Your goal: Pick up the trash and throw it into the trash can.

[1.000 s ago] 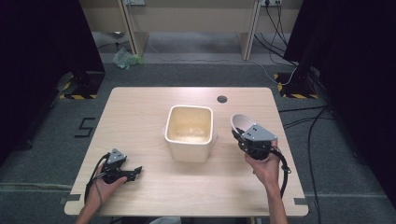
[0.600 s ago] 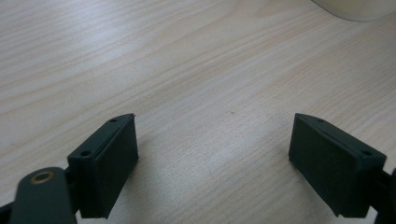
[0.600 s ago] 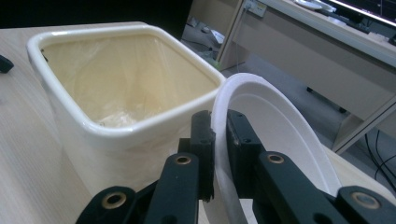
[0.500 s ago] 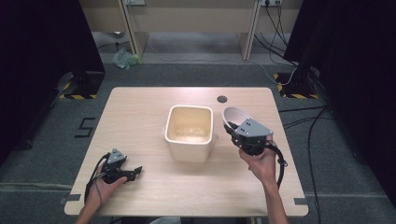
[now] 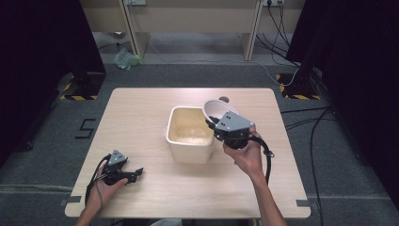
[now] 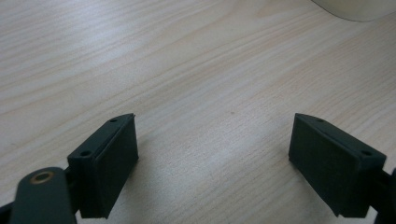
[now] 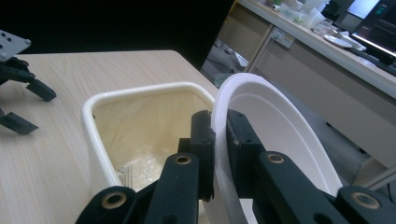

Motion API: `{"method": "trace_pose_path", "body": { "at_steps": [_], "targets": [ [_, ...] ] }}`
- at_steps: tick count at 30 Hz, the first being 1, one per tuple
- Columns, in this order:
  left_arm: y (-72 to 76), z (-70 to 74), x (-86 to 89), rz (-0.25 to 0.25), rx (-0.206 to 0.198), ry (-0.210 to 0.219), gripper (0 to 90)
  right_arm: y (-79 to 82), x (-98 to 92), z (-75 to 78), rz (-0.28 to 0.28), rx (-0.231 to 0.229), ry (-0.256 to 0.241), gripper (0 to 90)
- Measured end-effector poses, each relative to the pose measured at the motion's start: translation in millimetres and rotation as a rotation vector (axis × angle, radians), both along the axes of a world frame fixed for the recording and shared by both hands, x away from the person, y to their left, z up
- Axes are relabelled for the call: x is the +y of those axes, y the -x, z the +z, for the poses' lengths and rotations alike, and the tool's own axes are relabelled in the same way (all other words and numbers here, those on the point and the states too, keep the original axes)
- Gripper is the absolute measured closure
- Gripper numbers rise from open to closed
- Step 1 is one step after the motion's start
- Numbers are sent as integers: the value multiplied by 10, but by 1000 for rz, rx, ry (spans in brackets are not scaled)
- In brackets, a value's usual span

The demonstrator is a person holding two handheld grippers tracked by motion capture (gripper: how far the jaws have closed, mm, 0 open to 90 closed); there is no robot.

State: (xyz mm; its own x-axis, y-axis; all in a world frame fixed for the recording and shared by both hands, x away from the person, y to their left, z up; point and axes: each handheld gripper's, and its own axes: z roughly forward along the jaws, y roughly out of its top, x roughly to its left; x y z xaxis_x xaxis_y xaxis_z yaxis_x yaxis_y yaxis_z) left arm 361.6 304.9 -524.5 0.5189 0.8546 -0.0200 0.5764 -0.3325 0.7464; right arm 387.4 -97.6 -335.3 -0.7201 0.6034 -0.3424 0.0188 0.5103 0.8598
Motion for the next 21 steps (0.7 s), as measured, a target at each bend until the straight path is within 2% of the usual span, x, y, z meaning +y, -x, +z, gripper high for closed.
{"method": "trace_pose_path", "body": {
  "at_steps": [9,17,21],
  "targets": [
    [0,0,0,0,0,0,148,-60,280,31,59,12,9,830],
    [0,0,1,0,0,0,148,-96,526,-48,111,33,23,829],
    [0,0,0,0,0,0,148,-113,577,-86,123,43,29,829]
  ]
}}
